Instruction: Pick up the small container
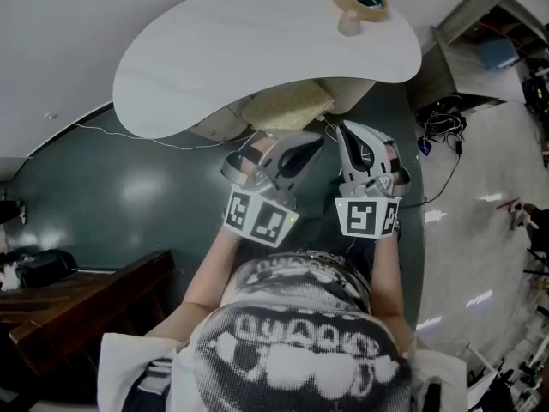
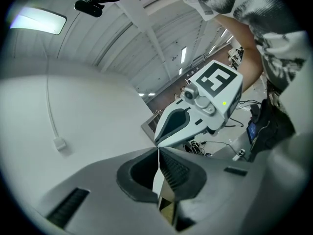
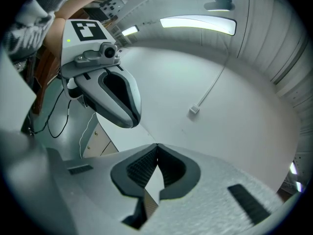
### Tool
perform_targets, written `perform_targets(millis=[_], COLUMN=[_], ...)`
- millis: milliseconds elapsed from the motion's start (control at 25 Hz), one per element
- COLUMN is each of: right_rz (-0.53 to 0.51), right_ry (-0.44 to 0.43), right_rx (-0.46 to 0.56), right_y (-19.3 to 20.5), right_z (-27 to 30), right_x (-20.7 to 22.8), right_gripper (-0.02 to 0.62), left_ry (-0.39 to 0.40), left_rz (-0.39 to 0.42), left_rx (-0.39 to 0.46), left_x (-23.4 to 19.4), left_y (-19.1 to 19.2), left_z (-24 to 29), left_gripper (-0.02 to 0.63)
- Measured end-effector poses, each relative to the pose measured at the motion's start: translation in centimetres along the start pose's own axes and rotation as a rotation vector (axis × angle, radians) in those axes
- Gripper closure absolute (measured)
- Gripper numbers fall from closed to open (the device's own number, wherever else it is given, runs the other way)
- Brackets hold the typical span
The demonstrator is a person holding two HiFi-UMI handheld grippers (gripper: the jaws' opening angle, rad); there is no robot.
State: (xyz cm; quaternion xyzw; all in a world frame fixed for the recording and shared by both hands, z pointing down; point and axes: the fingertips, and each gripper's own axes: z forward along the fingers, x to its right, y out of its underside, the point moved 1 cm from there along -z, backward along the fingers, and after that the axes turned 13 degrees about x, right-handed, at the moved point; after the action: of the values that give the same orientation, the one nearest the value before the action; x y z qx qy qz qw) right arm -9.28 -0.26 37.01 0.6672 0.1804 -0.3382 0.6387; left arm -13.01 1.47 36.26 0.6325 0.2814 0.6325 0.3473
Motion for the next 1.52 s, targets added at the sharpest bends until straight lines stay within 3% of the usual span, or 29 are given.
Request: perform_targets(millis=[600, 880, 1520], right_rz=[0.016, 0.035, 0.075], right_ry=[-0.129, -0.177, -0.262], right_rx=[0.102, 0.152, 0.223], right_y=[11.0, 14.7, 18.8], right_z=[1.5, 1.5, 0.4], right_x=[10.7, 14.9, 17.3], right_gripper=[0.591, 0.591, 0.581], left_ry=[-0.177, -0.202, -0.287], left_rz=[0.001, 0.013, 0.017], left_rx=[-0.124, -0.181, -0.256], left_x=[-4.4, -4.8, -4.2], left_y=[1.9, 1.8, 1.5], left_z=[13.8, 19.6, 24.8], left_gripper=[0.601, 0.601, 0.600])
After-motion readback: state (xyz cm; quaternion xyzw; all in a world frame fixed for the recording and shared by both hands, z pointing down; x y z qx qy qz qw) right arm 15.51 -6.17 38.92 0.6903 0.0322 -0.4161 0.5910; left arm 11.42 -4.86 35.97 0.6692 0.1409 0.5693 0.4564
